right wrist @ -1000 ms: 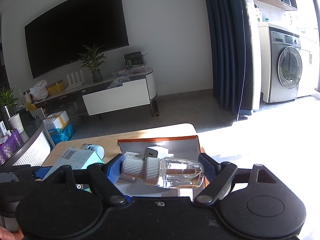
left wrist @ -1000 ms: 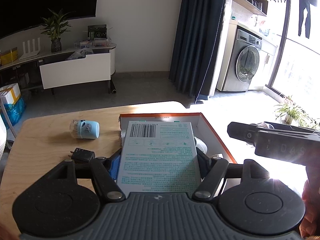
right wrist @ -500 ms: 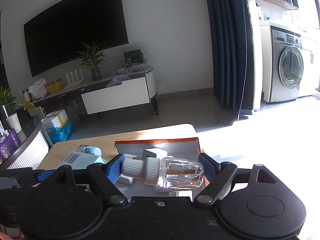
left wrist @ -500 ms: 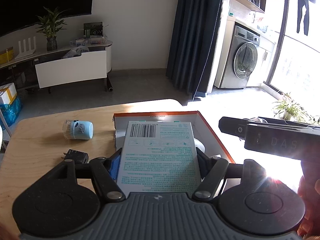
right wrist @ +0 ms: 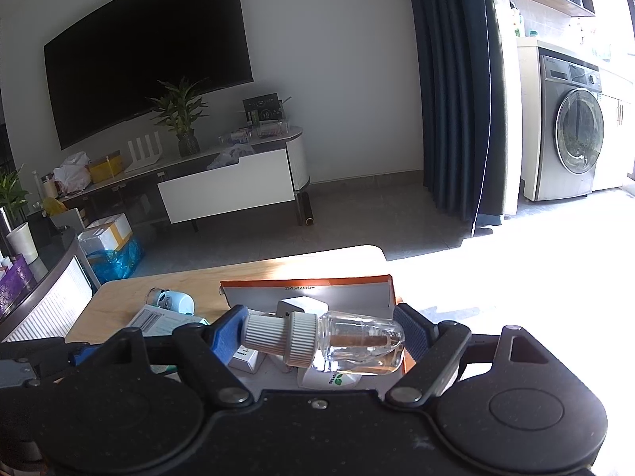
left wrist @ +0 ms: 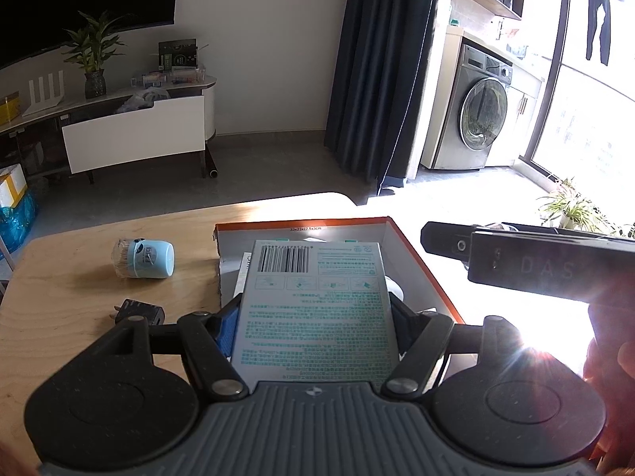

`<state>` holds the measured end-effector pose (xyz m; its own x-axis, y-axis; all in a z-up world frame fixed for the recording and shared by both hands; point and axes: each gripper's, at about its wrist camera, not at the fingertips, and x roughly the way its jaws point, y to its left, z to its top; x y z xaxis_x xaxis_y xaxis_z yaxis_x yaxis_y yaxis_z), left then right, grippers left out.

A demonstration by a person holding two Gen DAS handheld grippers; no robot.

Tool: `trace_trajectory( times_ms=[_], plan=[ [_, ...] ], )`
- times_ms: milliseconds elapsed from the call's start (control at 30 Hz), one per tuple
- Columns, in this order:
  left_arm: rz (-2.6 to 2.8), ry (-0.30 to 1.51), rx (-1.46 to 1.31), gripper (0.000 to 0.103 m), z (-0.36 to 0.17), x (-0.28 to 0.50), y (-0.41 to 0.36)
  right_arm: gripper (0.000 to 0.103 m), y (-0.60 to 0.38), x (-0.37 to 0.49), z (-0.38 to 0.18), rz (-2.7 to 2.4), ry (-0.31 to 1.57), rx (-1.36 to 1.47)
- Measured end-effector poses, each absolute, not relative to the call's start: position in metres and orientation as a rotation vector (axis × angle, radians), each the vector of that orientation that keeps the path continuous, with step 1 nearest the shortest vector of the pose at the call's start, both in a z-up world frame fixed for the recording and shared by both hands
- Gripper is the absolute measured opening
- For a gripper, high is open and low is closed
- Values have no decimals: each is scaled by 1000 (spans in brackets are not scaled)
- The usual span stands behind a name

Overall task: Organize rigid objects
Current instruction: 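Carry the teal box in left gripper and bottle in right gripper over the tray, then lower both held items into the tray and open both grippers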

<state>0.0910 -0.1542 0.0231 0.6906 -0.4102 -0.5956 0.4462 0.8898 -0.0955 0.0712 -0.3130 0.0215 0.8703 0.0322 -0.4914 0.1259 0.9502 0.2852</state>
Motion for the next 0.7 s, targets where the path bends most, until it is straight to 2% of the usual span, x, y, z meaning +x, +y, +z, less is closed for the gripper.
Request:
trace_trajectory(
  times_ms=[500,700],
  plan=[
    [-483,683,55,71,15,101,-155,96,-316,109,9,-60,571,318],
    [-479,696,54,71,13,104,-155,96,-323,118,11,-81,492,343]
  ],
)
